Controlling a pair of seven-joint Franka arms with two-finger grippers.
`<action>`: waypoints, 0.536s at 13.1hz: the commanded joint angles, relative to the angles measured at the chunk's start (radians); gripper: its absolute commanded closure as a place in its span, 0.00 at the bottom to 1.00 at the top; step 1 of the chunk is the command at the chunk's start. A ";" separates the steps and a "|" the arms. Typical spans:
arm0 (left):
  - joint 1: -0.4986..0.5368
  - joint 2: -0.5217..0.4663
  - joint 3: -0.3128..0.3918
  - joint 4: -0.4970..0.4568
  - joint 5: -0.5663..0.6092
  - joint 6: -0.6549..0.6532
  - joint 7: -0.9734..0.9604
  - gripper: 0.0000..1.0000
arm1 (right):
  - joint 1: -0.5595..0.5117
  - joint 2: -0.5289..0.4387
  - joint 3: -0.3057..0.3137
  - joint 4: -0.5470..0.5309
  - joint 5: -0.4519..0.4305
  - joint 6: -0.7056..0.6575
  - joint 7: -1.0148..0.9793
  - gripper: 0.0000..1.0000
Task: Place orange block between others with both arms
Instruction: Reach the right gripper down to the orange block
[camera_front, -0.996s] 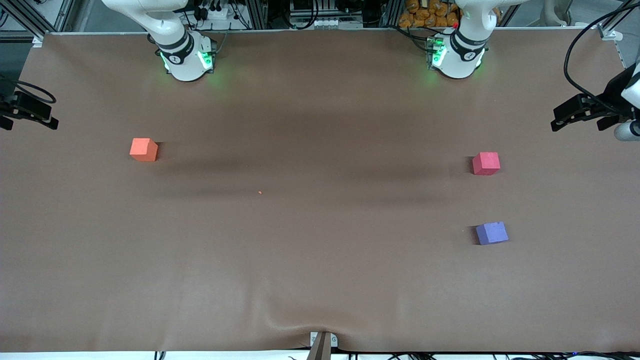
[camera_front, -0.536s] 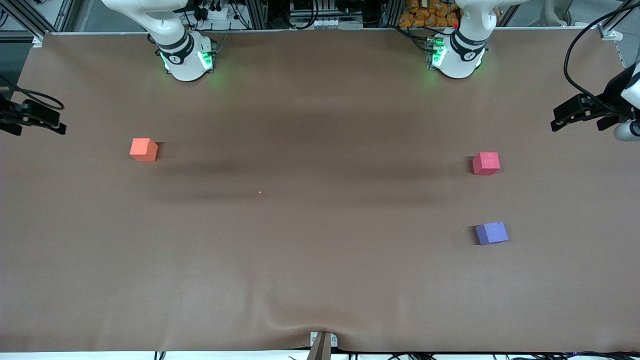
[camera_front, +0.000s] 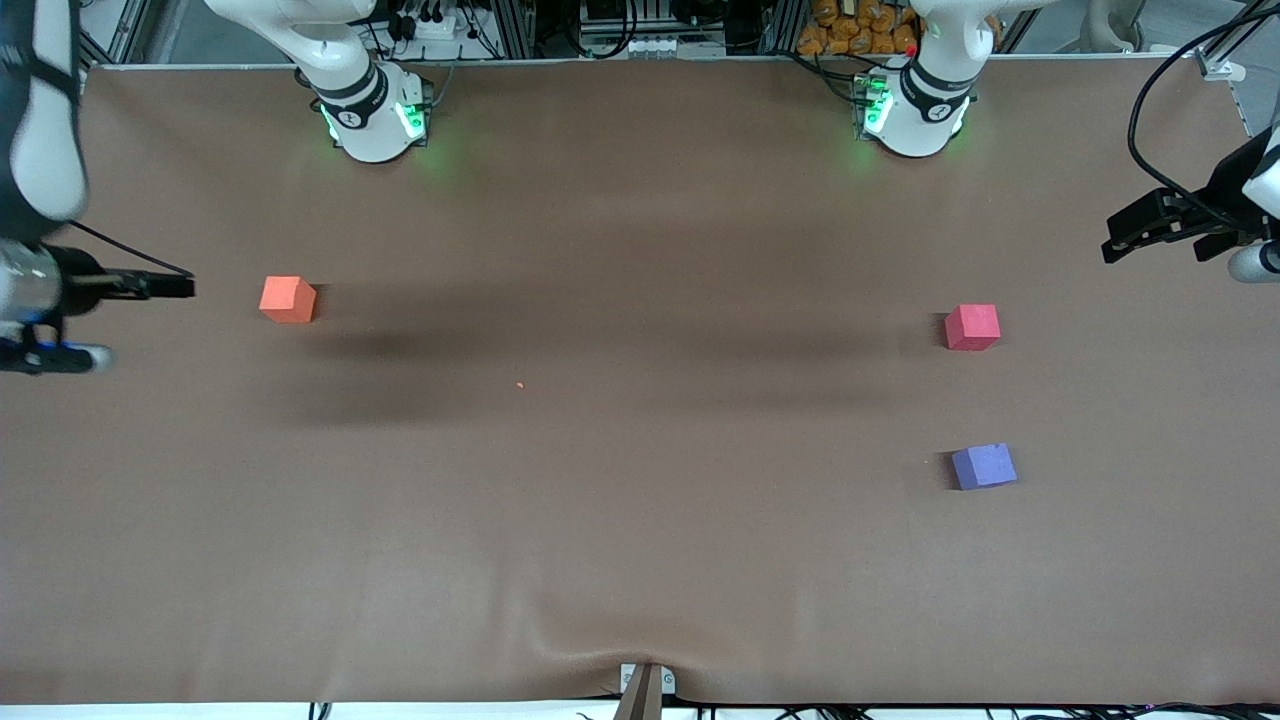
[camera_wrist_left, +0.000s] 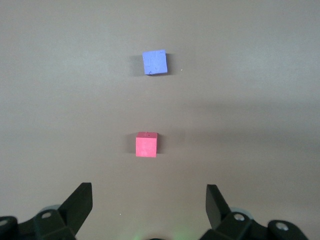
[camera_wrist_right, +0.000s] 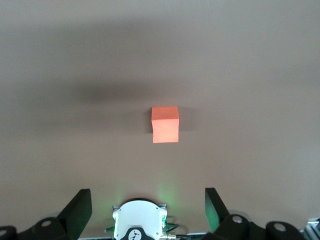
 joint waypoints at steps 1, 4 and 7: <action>0.002 0.000 -0.004 0.010 0.004 -0.014 -0.009 0.00 | -0.020 -0.032 0.010 -0.225 -0.021 0.153 -0.004 0.00; 0.000 -0.001 -0.007 0.010 0.004 -0.014 -0.009 0.00 | -0.019 -0.018 0.010 -0.384 -0.021 0.300 -0.002 0.00; 0.002 0.000 -0.009 0.007 0.003 -0.014 -0.011 0.00 | -0.046 0.067 0.010 -0.400 -0.021 0.385 -0.004 0.00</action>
